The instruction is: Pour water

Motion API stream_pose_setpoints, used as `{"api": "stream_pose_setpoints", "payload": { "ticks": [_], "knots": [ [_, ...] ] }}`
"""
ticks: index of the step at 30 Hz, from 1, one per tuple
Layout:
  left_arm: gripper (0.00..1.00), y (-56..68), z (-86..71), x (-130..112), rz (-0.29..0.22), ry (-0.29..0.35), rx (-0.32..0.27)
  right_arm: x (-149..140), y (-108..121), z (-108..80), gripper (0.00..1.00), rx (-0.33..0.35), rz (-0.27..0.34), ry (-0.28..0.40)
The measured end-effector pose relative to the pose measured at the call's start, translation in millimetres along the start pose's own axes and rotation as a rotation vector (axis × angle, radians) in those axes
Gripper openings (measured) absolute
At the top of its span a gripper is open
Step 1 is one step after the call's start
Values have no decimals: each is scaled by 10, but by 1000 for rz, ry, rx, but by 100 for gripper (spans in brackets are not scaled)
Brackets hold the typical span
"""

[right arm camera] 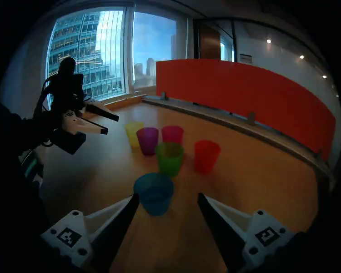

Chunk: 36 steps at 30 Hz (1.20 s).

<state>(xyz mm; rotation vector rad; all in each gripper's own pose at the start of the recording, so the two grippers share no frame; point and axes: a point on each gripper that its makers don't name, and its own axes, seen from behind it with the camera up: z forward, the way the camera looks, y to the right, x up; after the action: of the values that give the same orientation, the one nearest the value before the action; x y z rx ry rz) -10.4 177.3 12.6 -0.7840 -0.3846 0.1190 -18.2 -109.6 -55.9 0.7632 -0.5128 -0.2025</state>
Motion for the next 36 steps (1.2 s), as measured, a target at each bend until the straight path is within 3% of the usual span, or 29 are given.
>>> {"api": "stream_pose_setpoints", "payload": {
  "ticks": [12,36],
  "knots": [
    [93,26,107,-70,4,-16,-6,-142,-34,142,100,10,-13,-18],
    [93,41,387,-54,25,-26,-21,-295,-233,652,100,62,-66,-66]
  ]
}}
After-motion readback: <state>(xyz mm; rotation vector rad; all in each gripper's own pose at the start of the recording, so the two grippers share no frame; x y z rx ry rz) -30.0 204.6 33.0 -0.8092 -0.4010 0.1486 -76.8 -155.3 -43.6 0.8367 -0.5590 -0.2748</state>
